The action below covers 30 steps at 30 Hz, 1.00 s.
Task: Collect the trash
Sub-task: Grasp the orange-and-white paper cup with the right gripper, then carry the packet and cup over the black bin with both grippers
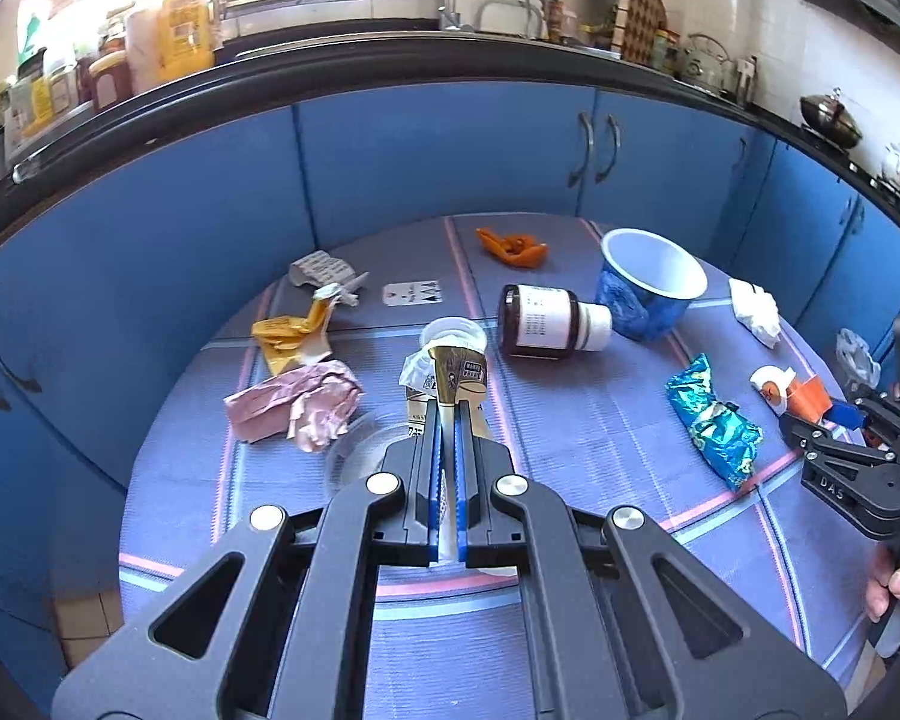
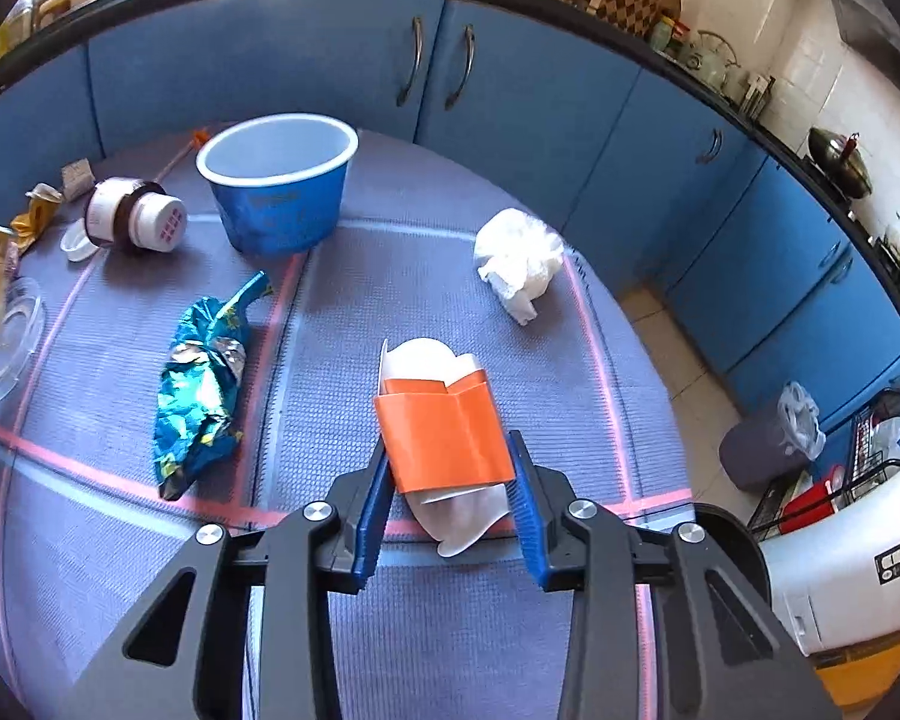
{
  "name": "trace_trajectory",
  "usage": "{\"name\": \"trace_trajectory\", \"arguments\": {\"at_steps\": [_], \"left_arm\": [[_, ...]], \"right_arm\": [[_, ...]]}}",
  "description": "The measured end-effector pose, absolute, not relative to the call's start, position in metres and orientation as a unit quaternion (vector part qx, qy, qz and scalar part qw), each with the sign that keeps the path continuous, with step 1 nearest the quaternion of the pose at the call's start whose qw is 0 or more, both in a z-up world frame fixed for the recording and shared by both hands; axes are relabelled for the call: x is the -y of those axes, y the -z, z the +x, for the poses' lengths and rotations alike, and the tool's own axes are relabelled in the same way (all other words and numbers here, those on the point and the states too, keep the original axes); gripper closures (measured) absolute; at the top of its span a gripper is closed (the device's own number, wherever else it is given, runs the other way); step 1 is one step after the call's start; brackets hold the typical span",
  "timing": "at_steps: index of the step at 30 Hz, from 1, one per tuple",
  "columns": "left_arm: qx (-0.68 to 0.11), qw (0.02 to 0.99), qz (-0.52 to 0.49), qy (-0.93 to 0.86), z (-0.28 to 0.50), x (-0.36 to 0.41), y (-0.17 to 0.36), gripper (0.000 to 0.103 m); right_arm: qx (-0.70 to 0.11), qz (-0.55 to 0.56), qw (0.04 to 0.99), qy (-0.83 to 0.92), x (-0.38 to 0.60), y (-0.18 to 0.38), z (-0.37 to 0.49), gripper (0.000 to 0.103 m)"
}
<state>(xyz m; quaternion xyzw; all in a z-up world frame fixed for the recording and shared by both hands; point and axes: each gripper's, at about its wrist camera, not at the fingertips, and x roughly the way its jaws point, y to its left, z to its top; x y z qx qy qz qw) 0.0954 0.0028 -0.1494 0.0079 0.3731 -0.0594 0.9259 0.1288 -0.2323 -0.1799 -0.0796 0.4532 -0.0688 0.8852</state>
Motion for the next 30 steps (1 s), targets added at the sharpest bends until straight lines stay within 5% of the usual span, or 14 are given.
{"name": "trace_trajectory", "arguments": {"at_steps": [30], "left_arm": [[-0.314, 0.903, 0.125, 0.265, 0.064, 0.227, 0.105, 0.1]], "right_arm": [[-0.4, -0.054, 0.898, 0.175, 0.372, 0.112, 0.023, 0.068]]}}
